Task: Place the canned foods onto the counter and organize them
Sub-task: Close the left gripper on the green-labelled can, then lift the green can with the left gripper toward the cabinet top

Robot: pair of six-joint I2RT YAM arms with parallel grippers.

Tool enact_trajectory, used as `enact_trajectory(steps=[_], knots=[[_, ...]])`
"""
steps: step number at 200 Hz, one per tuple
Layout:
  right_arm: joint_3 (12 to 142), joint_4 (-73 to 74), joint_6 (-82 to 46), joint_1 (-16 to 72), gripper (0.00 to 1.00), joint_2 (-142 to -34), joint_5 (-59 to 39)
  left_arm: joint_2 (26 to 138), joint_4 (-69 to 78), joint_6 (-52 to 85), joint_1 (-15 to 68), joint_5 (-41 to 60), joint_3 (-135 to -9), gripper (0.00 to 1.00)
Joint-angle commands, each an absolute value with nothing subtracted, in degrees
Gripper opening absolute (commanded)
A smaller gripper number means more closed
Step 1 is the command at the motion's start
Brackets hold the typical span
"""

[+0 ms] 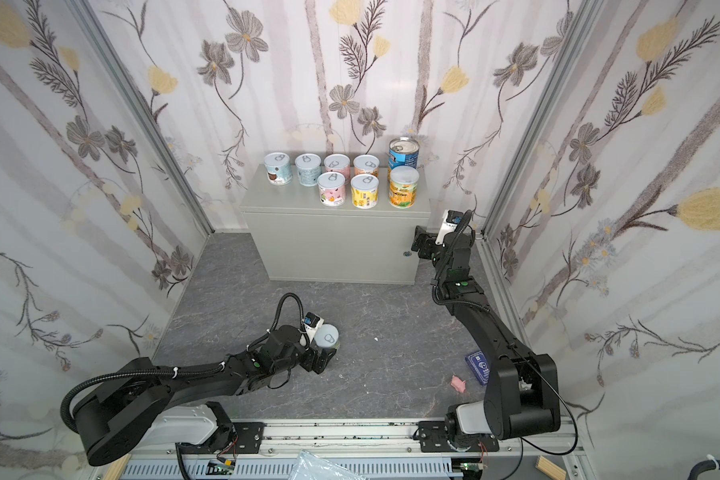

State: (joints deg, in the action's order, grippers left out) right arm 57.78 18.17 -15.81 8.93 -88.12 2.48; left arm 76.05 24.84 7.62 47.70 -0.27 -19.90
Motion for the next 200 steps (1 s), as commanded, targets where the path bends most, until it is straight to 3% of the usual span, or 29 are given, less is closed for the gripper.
enact_trajectory(steps=[1, 104, 175, 200], knots=[[56.5, 19.6, -15.7, 8.9, 0.93, -86.5, -0.5, 78.7, 35.7, 4.8, 47.9, -5.4, -18.5, 1.0], [51.2, 18.9, -15.0, 8.9, 0.97, -77.6, -0.8, 99.1, 68.2, 2.6, 48.3, -8.7, -17.0, 1.0], [51.5, 18.6, -15.2, 9.0, 0.97, -76.6, -0.8, 105.1, 75.5, 3.2, 48.3, -9.3, -15.9, 0.85], [51.5, 18.5, -15.2, 9.0, 0.97, -76.3, -0.9, 105.1, 76.9, 3.3, 48.4, -10.4, -15.5, 0.73]])
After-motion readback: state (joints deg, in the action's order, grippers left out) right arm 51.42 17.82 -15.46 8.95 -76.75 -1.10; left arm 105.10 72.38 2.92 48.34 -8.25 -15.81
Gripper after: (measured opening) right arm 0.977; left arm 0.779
